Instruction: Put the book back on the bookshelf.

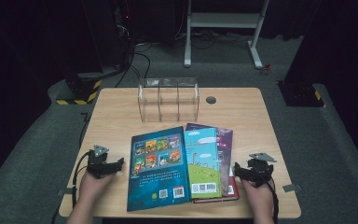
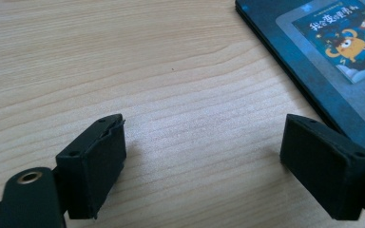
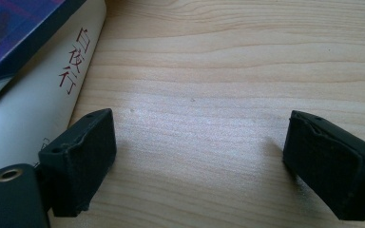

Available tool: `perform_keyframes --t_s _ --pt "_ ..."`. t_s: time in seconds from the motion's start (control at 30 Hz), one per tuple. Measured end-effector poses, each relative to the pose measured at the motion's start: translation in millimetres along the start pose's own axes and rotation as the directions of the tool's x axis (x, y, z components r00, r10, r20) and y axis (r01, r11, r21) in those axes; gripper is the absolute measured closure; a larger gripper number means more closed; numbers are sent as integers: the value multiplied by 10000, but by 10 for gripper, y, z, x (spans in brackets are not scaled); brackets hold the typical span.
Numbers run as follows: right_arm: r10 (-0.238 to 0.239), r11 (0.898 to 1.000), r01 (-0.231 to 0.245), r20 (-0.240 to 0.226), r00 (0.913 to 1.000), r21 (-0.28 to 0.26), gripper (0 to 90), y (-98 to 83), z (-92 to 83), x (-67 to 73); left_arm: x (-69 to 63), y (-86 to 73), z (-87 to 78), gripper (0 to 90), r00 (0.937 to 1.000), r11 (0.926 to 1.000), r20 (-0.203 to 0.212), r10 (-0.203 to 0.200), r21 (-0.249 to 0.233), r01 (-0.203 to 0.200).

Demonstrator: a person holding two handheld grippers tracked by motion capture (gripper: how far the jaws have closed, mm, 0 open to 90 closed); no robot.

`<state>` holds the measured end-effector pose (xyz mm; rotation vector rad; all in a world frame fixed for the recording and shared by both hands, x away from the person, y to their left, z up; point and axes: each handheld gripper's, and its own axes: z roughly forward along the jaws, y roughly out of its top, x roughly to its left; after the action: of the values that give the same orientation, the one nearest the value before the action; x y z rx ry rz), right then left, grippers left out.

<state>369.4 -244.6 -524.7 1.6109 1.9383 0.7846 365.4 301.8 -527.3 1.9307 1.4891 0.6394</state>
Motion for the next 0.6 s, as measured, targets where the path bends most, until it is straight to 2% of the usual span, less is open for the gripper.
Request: perform_keyframes --t_s 0.13,0.2,0.23,0.3,0.47,0.6 --pt "2 10000 -2 -2 10000 1 102 0 0 0 -15 28 2 163 10000 9998 -78 -61 172 62" --pt "-6 10000 6 -5 10000 -2 102 0 0 -1 -37 58 -3 186 10000 9994 31 47 335 -48" --pt "-8 10000 8 -7 10000 -3 103 1 1 -1 -47 63 -10 238 10000 9995 47 63 318 -64" --pt "-11 10000 11 -8 10000 -4 103 1 1 -1 -54 65 -22 275 9999 9997 149 -57 252 54" --pt "0 10000 0 -21 10000 -13 104 2 2 -1 -51 80 -90 295 9990 9995 379 -238 -215 246" --pt "45 10000 -45 -17 10000 -3 105 2 1 1 -94 86 -137 305 9984 9988 556 -141 -462 167"
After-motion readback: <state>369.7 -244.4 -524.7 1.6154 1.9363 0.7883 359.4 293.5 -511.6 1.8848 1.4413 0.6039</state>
